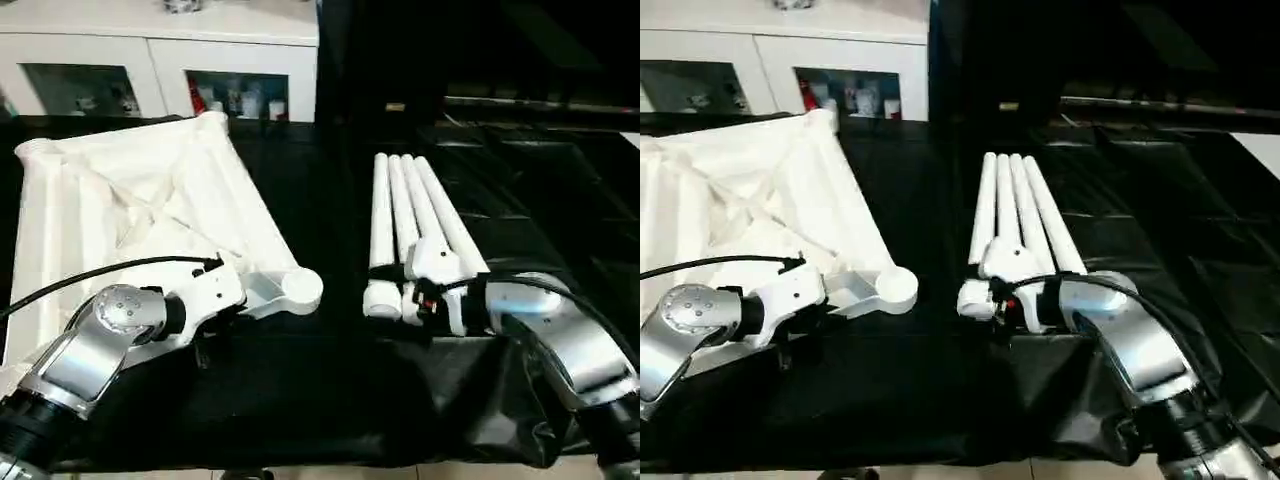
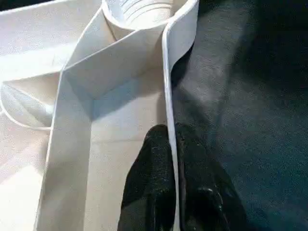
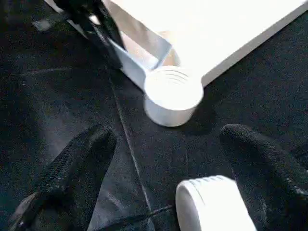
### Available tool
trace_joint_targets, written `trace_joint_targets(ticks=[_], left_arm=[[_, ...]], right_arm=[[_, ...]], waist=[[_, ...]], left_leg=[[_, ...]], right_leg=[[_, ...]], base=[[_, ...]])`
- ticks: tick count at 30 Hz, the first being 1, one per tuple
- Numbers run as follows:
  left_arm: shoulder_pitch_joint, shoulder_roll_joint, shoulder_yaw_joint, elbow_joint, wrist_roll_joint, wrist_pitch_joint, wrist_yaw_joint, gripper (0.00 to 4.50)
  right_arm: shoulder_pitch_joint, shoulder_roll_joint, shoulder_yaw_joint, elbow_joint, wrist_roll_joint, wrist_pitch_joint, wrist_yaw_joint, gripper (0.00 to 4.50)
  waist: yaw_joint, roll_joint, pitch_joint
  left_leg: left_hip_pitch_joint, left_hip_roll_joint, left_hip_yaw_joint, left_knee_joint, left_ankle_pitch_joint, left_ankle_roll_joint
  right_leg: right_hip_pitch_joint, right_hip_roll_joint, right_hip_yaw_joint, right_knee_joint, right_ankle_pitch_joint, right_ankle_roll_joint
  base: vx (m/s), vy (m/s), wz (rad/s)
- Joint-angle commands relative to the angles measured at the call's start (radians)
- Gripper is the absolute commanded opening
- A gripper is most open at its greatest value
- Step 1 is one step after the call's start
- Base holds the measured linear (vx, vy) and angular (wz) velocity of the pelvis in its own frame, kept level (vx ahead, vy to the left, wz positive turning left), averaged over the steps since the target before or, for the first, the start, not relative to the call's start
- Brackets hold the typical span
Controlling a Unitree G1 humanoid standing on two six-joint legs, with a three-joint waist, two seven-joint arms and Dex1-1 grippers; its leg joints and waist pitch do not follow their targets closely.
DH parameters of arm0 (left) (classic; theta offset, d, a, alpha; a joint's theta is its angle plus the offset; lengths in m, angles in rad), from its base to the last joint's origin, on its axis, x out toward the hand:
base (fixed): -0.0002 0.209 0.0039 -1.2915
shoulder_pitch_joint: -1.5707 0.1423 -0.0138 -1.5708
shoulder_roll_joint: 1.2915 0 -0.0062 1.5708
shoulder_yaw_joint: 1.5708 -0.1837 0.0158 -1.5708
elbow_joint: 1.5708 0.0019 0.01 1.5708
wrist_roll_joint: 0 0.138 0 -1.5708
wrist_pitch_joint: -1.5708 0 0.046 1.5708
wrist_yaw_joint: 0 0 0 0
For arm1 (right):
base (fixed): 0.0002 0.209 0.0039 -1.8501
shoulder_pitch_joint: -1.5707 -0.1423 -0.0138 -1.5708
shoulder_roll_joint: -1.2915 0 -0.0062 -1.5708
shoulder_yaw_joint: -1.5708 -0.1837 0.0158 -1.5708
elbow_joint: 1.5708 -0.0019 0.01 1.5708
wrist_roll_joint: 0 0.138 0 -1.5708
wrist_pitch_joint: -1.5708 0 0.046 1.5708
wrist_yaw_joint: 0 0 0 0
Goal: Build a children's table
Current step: Move to table, then pick table leg
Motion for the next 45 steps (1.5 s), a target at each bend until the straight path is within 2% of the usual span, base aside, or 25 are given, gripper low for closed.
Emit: trace_joint_targets(ticks=[1, 3, 7, 9, 11, 12, 13, 15, 18, 21, 23, 25, 26, 28, 29, 30, 31, 32, 33, 34, 35, 38, 39, 40, 45], left_arm=[[0.018, -0.001, 0.018, -0.057, -0.057, -0.041, -0.042, 0.02], [0.024, 0.005, 0.015, -0.06, -0.055, -0.049, -0.053, 0.02], [0.02, 0.013, 0.015, -0.002, -0.015, -0.098, -0.036, 0.02], [0.02, 0.016, 0.027, 0.011, -0.015, -0.1, -0.041, 0.02], [0.022, 0.023, 0.037, 0.004, -0.024, -0.084, -0.052, 0.02], [0.024, 0.025, 0.045, -0.003, -0.031, -0.07, -0.058, 0.47], [0.025, 0.028, 0.057, -0.014, -0.047, -0.042, -0.068, 0.59], [0.032, 0.038, 0.076, -0.045, -0.082, 0.004, -0.096, 0.59], [0.056, 0.062, 0.104, -0.113, -0.133, 0.049, -0.126, 0.89], [0.088, 0.089, 0.147, -0.189, -0.174, 0.084, -0.131, 0.98], [0.112, 0.109, 0.183, -0.244, -0.2, 0.121, -0.133, 1.32], [0.124, 0.122, 0.211, -0.278, -0.219, 0.147, -0.132, 1.37], [0.129, 0.127, 0.237, -0.3, -0.232, 0.161, -0.125, 1.42], [0.131, 0.129, 0.25, -0.311, -0.241, 0.17, -0.119, 1.68], [0.116, 0.119, 0.271, -0.333, -0.256, 0.2, -0.092, 1.74], [0.108, 0.113, 0.271, -0.338, -0.259, 0.207, -0.084, 1.8], [0.108, 0.113, 0.271, -0.338, -0.259, 0.207, -0.084, 1.87], [0.087, 0.09, 0.248, -0.34, -0.251, 0.216, -0.065, 1.99], [0.087, 0.09, 0.248, -0.34, -0.251, 0.216, -0.065, 2.09], [0.08, 0.08, 0.24, -0.341, -0.247, 0.221, -0.056, 2.16], [0.071, 0.067, 0.226, -0.341, -0.24, 0.227, -0.046, 2.21], [0.051, 0.041, 0.198, -0.355, -0.242, 0.258, -0.041, 2.42], [0.051, 0.041, 0.198, -0.355, -0.242, 0.258, -0.041, 2.42], [0.044, 0.042, 0.182, -0.368, -0.243, 0.267, -0.047, 2.65], [0.027, 0.031, 0.161, -0.373, -0.231, 0.253, -0.045, 2.94]], right_arm=[[-0.011, -0.004, -0.011, 0.001, -0.011, -0.009, -0.007, 3.91], [-0.013, -0.004, -0.014, -0.002, -0.011, -0.007, -0.009, 3.91], [-0.025, 0.001, -0.027, -0.021, -0.005, 0.016, -0.026, 3.91], [-0.031, 0.008, -0.027, -0.026, -0.002, 0.019, -0.027, 3.91], [-0.032, 0.009, -0.023, -0.032, -0.004, 0.01, -0.024, 3.91], [-0.031, 0.008, -0.019, -0.037, -0.006, 0.004, -0.023, 3.91], [-0.03, 0.008, -0.016, -0.046, -0.003, 0.008, -0.02, 3.91], [-0.028, 0.008, -0.013, -0.06, 0.004, 0.021, -0.017, 3.91], [-0.031, 0.014, -0.01, -0.062, 0.006, 0.03, -0.022, 3.91], [-0.043, 0.028, -0.023, -0.062, 0.019, 0.043, -0.033, 3.91], [-0.057, 0.046, -0.038, -0.059, 0.026, 0.057, -0.056, 3.91], [-0.078, 0.071, -0.054, -0.044, 0.024, 0.091, -0.103, 3.91], [-0.108, 0.105, -0.074, -0.016, 0.017, 0.144, -0.167, 3.91], [-0.126, 0.124, -0.084, 0.002, 0.013, 0.175, -0.204, 4.2], [-0.21, 0.223, -0.15, 0.117, -0.005, 0.269, -0.384, 4.28], [-0.242, 0.261, -0.177, 0.166, -0.014, 0.31, -0.457, 4.33], [-0.242, 0.261, -0.177, 0.166, -0.014, 0.31, -0.457, 4.42], [-0.297, 0.31, -0.197, 0.255, -0.048, 0.345, -0.565, 4.48], [-0.297, 0.31, -0.197, 0.255, -0.048, 0.345, -0.565, 4.5], [-0.314, 0.323, -0.199, 0.282, -0.061, 0.35, -0.599, 4.5], [-0.339, 0.338, -0.21, 0.32, -0.072, 0.362, -0.645, 4.5], [-0.408, 0.359, -0.23, 0.419, -0.101, 0.444, -0.727, 4.5], [-0.408, 0.359, -0.23, 0.419, -0.101, 0.444, -0.727, 4.5], [-0.44, 0.365, -0.236, 0.464, -0.107, 0.504, -0.747, 4.5], [-0.477, 0.366, -0.214, 0.519, -0.109, 0.566, -0.738, 4.5]], waist=[[0.003, 0.0, -0.063], [0.003, 0.001, -0.062], [0.004, -0.004, -0.059], [0.004, -0.006, -0.057], [0.004, -0.006, -0.057], [0.004, -0.005, -0.057], [0.002, -0.006, -0.058], [0.002, -0.004, -0.06], [0.001, -0.002, -0.059], [-0.003, -0.002, -0.058], [-0.004, -0.002, -0.056], [-0.004, -0.002, -0.055], [-0.004, -0.001, -0.054], [-0.007, -0.001, -0.053], [-0.011, 0.0, -0.053], [-0.012, 0.001, -0.053], [-0.015, -0.002, -0.055], [-0.008, 0.004, -0.056], [-0.014, 0.002, -0.054], [-0.009, 0.003, -0.057], [-0.011, -0.002, -0.056], [-0.011, -0.005, -0.063], [-0.011, -0.004, -0.063], [-0.01, -0.011, -0.063], [-0.011, -0.01, -0.068]], left_leg=[[0.026, 0.065, -0.024, -0.064, -0.2, 0.02], [0.025, 0.066, -0.024, -0.065, -0.202, 0.019], [0.025, 0.063, -0.023, -0.066, -0.217, 0.018], [0.026, 0.063, -0.024, -0.068, -0.233, 0.012], [0.026, 0.064, -0.024, -0.068, -0.231, 0.01], [0.026, 0.064, -0.024, -0.068, -0.231, 0.009], [0.027, 0.064, -0.024, -0.069, -0.226, 0.008], [0.026, 0.065, -0.025, -0.068, -0.216, 0.006], [0.027, 0.067, -0.025, -0.071, -0.223, 0.004], [0.03, 0.066, -0.025, -0.072, -0.263, -0.01], [0.031, 0.065, -0.025, -0.073, -0.272, -0.012], [0.033, 0.063, -0.024, -0.073, -0.279, -0.019], [0.037, 0.063, -0.025, -0.073, -0.287, -0.027], [0.036, 0.061, -0.027, -0.075, -0.3, -0.041], [0.039, 0.06, -0.026, -0.075, -0.308, -0.052], [0.038, 0.059, -0.028, -0.077, -0.31, -0.061], [0.037, 0.058, -0.03, -0.078, -0.314, -0.077], [0.046, 0.062, -0.027, -0.077, -0.323, -0.089], [0.043, 0.058, -0.028, -0.08, -0.336, -0.105], [0.048, 0.059, -0.027, -0.08, -0.343, -0.11], [0.042, 0.059, -0.027, -0.082, -0.339, -0.114], [0.041, 0.056, -0.024, -0.078, -0.28, -0.12], [0.037, 0.055, -0.024, -0.078, -0.271, -0.119], [0.033, 0.057, -0.023, -0.078, -0.25, -0.115], [0.03, 0.055, -0.02, -0.073, -0.187, -0.108]], right_leg=[[0.027, -0.109, 0.062, -0.088, -0.152, -0.158], [0.027, -0.11, 0.062, -0.088, -0.156, -0.156], [0.026, -0.11, 0.064, -0.093, -0.204, -0.139], [0.025, -0.114, 0.064, -0.099, -0.27, -0.12], [0.024, -0.114, 0.065, -0.099, -0.28, -0.118], [0.023, -0.113, 0.064, -0.099, -0.282, -0.117], [0.023, -0.112, 0.064, -0.096, -0.27, -0.12], [0.024, -0.113, 0.063, -0.091, -0.241, -0.134], [0.02, -0.109, 0.062, -0.088, -0.205, -0.148], [0.02, -0.11, 0.063, -0.088, -0.211, -0.156], [0.019, -0.109, 0.064, -0.091, -0.224, -0.156], [0.017, -0.107, 0.064, -0.093, -0.246, -0.154], [0.014, -0.107, 0.065, -0.092, -0.267, -0.156], [0.013, -0.106, 0.064, -0.093, -0.302, -0.147], [0.008, -0.106, 0.065, -0.093, -0.308, -0.153], [0.009, -0.107, 0.065, -0.092, -0.314, -0.157], [0.009, -0.107, 0.063, -0.091, -0.324, -0.156], [0.002, -0.106, 0.065, -0.092, -0.312, -0.143], [0.003, -0.102, 0.063, -0.088, -0.303, -0.144], [0.002, -0.105, 0.064, -0.09, -0.298, -0.138], [0.006, -0.105, 0.065, -0.087, -0.272, -0.131], [0.012, -0.105, 0.066, -0.077, -0.195, -0.132], [0.015, -0.105, 0.065, -0.077, -0.185, -0.132], [0.019, -0.106, 0.065, -0.076, -0.159, -0.121], [0.025, -0.102, 0.064, -0.068, -0.072, -0.114]], base=[[0.0, 0.0, 0.0], [0.0, 0.0, 0.0], [0.0, 0.0, 0.0], [0.0, 0.0, 0.0], [0.0, 0.0, 0.0], [0.0, 0.0, 0.0], [0.0, 0.0, 0.0], [0.0, 0.0, 0.0], [0.0, 0.0, 0.0], [0.0, 0.0, 0.0], [0.0, 0.0, 0.0], [0.0, 0.0, 0.0], [0.0, 0.0, 0.0], [0.0, 0.0, 0.0], [0.0, 0.0, 0.0], [0.0, 0.0, 0.0], [0.0, 0.0, 0.0], [0.0, 0.0, 0.0], [0.0, 0.0, 0.0], [0.0, 0.0, 0.0], [0.0, 0.0, 0.0], [0.0, 0.0, 0.0], [0.0, 0.0, 0.0], [0.0, 0.0, 0.0], [0.0, 0.0, 0.0]])
